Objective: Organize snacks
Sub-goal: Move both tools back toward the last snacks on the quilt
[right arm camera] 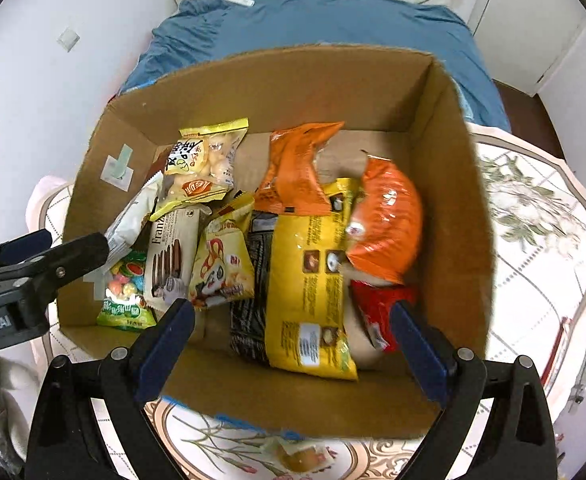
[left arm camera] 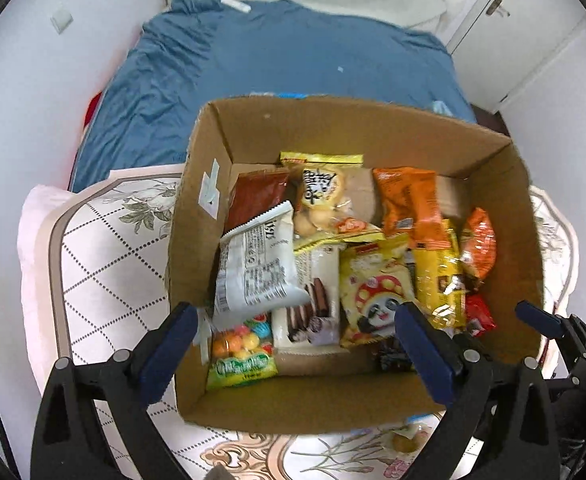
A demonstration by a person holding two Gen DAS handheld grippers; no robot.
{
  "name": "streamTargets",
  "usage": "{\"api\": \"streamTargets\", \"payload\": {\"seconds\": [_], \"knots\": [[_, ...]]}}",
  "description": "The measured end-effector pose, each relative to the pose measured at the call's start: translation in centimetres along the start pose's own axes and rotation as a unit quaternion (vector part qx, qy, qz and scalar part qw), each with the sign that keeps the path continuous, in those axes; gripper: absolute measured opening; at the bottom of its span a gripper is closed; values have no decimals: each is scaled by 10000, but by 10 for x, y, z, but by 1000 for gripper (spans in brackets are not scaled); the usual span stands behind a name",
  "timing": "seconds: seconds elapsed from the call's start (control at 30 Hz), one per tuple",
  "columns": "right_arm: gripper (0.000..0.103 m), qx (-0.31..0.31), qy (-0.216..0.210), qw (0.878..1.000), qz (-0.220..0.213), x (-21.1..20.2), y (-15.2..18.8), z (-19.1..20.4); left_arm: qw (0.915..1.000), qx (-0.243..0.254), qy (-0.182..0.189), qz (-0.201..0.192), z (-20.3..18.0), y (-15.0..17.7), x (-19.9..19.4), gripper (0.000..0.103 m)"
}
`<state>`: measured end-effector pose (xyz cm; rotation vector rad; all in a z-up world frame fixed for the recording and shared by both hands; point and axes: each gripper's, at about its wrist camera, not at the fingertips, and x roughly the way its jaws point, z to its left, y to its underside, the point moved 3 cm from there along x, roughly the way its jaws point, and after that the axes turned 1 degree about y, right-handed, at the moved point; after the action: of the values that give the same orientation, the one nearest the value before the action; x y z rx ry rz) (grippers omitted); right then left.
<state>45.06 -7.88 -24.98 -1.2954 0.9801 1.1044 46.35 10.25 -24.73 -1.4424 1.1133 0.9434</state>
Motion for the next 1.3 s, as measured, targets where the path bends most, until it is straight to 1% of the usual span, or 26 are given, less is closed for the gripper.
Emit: {"api": "streamTargets", "payload": {"seconds": [0.1,0.3,0.4,0.63,0.73,0.83,1.0,1.1,1.23,1.3], "knots": [[100,-22,208,9993,-303,-20,9,-7,9998,40,-10,-214,-4,9,-15,101],[100,-69,251,9972,-707,-59,32,-12,9976,106,-58,-683,-13,36,-49,101],[100,-151,330,9948,-952,-79,44,-10,9951,158,-120,-972,-18,53,-71,101],[100,-196,260,9906,-1332,-120,76,-8,9889,142,-202,-1463,-24,87,-110,101],[100,-175,198,9892,-1444,-135,89,-7,9874,121,-135,-1572,-27,103,-125,101],[100,-154,108,9883,-1511,-147,102,-7,9859,154,-146,-1660,-31,116,-136,101],[100,-98,-94,9890,-1475,-156,121,-9,9845,132,-164,-1738,-37,133,-146,101],[100,-11,-176,9905,-1366,-154,133,-19,9865,31,-90,-1638,-41,144,-142,101],[100,255,-178,9926,-1176,-143,148,-47,9923,-59,6,-1237,-53,159,-116,101],[100,491,-159,9933,-1029,-132,157,-70,9959,-109,147,-885,-63,168,-90,101]]}}
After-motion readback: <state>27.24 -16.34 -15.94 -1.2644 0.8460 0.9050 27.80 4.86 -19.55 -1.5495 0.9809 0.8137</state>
